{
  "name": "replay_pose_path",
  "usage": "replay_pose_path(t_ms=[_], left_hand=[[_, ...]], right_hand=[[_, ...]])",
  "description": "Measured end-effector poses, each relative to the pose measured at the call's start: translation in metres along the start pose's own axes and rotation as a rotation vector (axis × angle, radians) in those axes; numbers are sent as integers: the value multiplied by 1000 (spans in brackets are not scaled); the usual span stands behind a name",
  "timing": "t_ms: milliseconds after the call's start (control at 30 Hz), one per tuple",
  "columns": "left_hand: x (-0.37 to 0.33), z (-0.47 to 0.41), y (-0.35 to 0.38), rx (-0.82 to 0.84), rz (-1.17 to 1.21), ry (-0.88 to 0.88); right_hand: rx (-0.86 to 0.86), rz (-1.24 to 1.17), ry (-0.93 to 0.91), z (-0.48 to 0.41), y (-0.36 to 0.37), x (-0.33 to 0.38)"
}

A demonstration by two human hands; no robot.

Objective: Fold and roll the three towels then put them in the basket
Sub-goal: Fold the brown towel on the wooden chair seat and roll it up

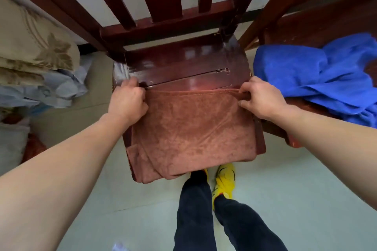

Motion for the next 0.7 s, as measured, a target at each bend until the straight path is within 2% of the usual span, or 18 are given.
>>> replay_pose_path(t_ms=[133, 300, 500, 700], left_hand=[[6, -7, -6, 32, 126, -21], [7, 10, -14, 13, 171, -25], [-15, 93, -13, 83, 135, 2], [-34, 196, -8, 95, 142, -114]], right_hand=[[-12, -115, 106, 7, -3, -1], [-51, -225, 122, 42, -11, -5], [-40, -217, 62, 108, -12, -11], [-148, -168, -71, 179, -26, -15]])
Point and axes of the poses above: each hand's wrist, its own z-axis away from the middle knuckle, its own y-axis out of the palm, x = y × z, the point moved 8 cm from there along -z, towards the middle knuckle, and after that the axes turned 9 degrees about -x, right-handed, at the moved point
